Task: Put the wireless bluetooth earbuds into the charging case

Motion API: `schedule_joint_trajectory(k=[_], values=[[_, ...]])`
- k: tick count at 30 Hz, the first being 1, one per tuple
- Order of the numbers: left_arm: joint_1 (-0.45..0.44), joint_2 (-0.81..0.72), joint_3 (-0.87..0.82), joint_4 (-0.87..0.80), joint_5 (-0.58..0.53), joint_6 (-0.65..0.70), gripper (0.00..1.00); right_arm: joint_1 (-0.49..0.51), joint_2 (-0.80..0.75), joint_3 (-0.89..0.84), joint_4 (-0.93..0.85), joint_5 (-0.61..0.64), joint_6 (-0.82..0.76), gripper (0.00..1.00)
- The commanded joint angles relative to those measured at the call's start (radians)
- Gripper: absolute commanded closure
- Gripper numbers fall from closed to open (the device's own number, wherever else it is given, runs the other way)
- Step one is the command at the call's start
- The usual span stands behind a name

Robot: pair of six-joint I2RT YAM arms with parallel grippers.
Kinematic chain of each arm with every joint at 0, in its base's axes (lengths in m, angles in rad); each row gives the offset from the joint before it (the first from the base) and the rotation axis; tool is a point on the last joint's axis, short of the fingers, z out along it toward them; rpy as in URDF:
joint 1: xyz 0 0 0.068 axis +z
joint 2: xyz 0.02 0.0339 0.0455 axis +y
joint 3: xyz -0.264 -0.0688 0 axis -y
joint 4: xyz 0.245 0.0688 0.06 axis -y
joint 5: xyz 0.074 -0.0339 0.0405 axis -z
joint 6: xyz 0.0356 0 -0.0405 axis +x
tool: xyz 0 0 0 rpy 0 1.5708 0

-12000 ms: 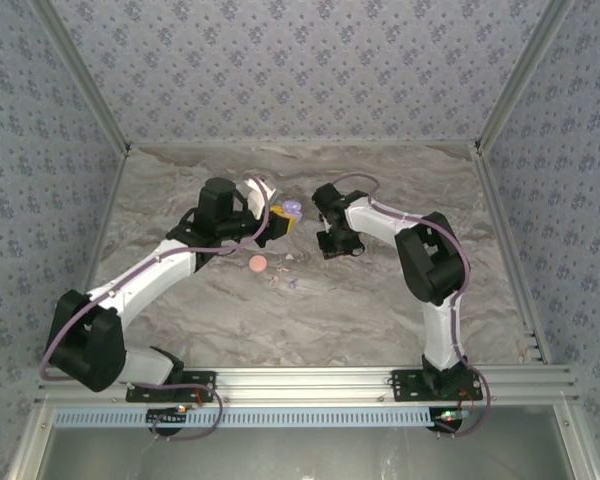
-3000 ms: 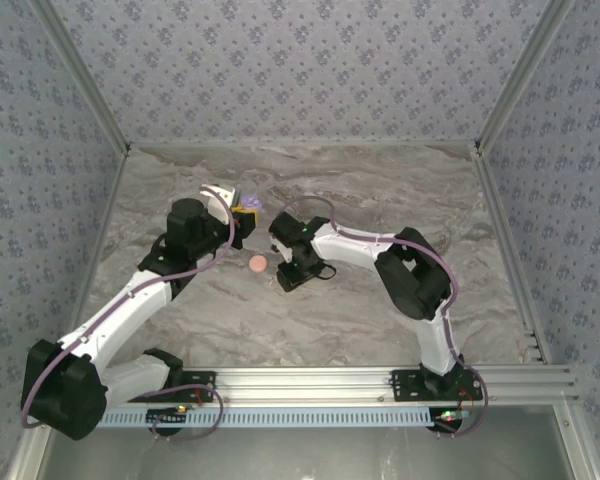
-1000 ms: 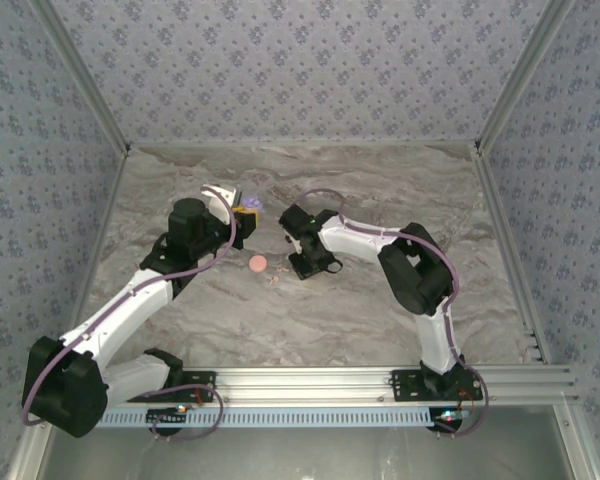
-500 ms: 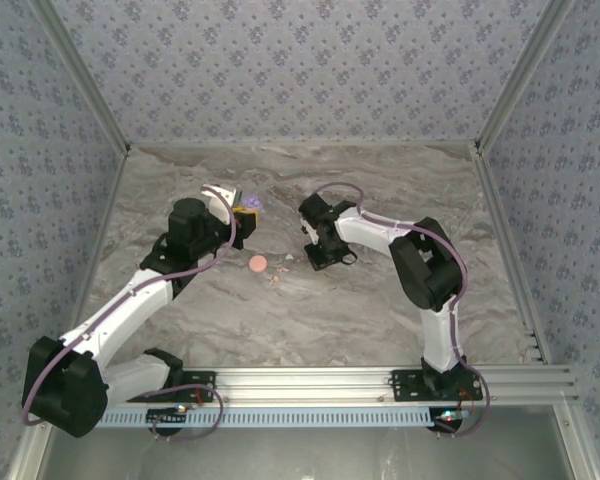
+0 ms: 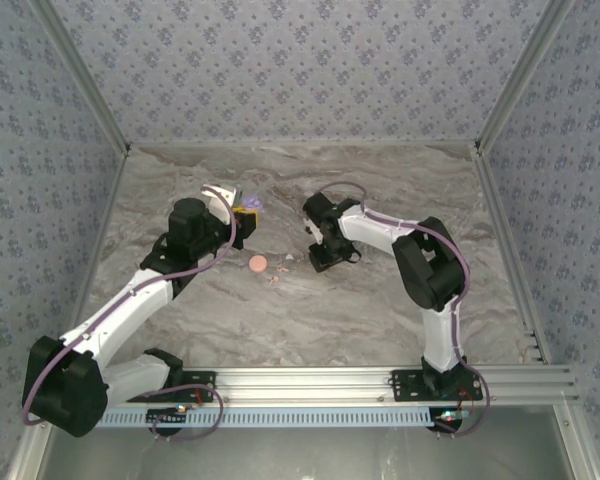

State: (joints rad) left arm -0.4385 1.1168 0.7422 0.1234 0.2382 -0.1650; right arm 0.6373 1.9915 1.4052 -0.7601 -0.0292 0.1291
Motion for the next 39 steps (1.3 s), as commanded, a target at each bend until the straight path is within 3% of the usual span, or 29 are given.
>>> schedule_joint_trajectory(k=[1,5,12,17,39], values=[[0.006,0.003,0.012,0.018,0.006,0.005,0.87,0.001,-0.069,0.02,-0.051,-0.008,-0.019,0.55],[0.006,0.005,0.013,0.018,0.007,0.005,0.87,0.015,-0.09,0.017,-0.039,-0.075,-0.029,0.55],[0.006,0.005,0.013,0.017,0.009,0.004,0.87,0.044,-0.052,0.026,-0.022,-0.146,-0.038,0.73],[0.006,0.005,0.011,0.016,0.009,0.005,0.87,0.054,-0.009,0.04,-0.008,-0.14,-0.009,0.79],[0.006,0.01,0.01,0.016,0.003,0.005,0.87,0.028,0.03,0.051,-0.044,0.119,0.073,0.83]])
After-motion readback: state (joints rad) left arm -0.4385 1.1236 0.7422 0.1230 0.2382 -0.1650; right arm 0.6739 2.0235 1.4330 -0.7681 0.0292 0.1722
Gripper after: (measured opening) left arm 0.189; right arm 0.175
